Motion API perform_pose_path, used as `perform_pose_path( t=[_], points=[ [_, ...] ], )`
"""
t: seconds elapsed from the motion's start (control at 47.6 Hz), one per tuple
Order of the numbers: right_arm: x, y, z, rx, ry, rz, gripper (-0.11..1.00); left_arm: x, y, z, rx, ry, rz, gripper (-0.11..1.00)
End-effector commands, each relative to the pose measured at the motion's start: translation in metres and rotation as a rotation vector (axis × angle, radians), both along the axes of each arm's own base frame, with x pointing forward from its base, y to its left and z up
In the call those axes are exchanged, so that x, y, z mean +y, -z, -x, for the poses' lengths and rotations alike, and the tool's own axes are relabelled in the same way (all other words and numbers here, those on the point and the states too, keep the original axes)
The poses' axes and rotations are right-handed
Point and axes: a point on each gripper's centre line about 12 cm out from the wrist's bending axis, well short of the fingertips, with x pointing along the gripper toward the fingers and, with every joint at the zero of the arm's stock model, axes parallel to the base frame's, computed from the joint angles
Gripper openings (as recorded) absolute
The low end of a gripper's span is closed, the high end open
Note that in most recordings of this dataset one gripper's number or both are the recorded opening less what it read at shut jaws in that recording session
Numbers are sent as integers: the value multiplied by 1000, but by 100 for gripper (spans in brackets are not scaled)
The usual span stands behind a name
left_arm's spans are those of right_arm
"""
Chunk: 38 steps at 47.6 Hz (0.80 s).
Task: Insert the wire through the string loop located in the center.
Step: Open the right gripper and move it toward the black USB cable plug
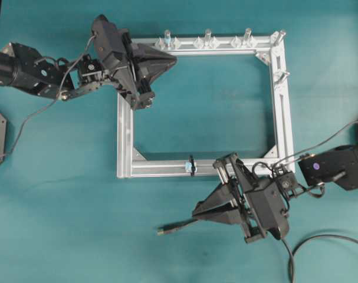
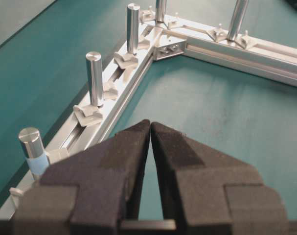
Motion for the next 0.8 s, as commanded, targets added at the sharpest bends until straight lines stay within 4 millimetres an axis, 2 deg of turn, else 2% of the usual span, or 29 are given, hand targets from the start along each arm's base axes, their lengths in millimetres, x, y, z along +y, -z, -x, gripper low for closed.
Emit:
perform_pose_path(
  t=[0.0,0.042,0.105,0.147,0.252,0.462,0.777],
  points=[
    [0,-9,-4,-27,1,-10,19,-7,-30,-9,-55,46,-27,15],
    [-1,-8,-4,-24,3,-9,17,-8,-33,-9,-48,50,-26,12],
    [-1,-8,-4,-26,3,-10,4,-10,-39,-8,-40,56,-24,1],
    [-1,-9,-5,-27,3,-10,0,-11,-42,-7,-39,61,-24,0],
    [-1,-10,-5,-30,4,-12,0,-17,-45,-4,-31,74,-24,0],
    [-1,-8,-6,-11,5,-5,0,-31,-33,4,11,104,0,0],
    [0,-4,-11,64,12,26,0,-34,-29,8,72,100,58,0]
  ],
)
